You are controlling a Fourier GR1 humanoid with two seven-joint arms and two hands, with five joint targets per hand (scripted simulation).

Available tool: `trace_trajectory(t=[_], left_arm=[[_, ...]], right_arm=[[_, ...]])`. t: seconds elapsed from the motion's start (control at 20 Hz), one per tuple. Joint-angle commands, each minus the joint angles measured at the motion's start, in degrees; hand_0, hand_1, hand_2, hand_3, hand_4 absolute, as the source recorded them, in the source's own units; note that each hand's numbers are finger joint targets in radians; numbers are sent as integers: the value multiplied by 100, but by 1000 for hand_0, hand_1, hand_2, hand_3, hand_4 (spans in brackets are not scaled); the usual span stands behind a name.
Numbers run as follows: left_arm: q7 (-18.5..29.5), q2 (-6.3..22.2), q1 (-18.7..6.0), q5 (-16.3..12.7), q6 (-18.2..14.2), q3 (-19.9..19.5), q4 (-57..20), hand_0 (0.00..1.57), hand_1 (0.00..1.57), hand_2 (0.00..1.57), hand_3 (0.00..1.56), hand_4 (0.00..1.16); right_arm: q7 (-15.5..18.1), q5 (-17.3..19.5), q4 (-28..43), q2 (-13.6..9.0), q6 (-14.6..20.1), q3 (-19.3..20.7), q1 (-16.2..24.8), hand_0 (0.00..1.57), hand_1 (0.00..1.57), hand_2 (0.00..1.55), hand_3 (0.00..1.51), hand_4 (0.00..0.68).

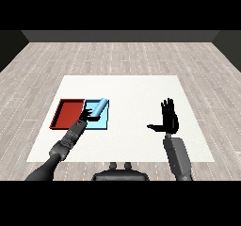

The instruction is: Pick the blue can and put it in the blue box

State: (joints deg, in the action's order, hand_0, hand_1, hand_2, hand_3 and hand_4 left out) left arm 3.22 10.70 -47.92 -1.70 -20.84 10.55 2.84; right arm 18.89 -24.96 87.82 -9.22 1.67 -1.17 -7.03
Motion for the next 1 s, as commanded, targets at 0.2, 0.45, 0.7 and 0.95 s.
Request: trace_trajectory(t=[0.2,0.45,0.7,0.95], left_arm=[[423,141,185,-274,-1086,-424,141,0,0,0,0,0],[2180,87,433,-739,-1676,-955,1412,0,0,0,0,0],[3550,41,975,-912,-534,-949,2714,0,0,0,0,0],[4071,-404,1899,-1036,-70,-628,4202,0,0,0,0,0]], right_arm=[[-238,-150,494,-72,-90,63,192,0,0,0,0,0],[-267,-177,310,-66,-110,102,6,0,0,0,0,0],[-376,-137,591,-7,-61,-51,277,0,0,0,0,0],[-418,-8,454,-167,-62,27,114,0,0,0,0,0]])
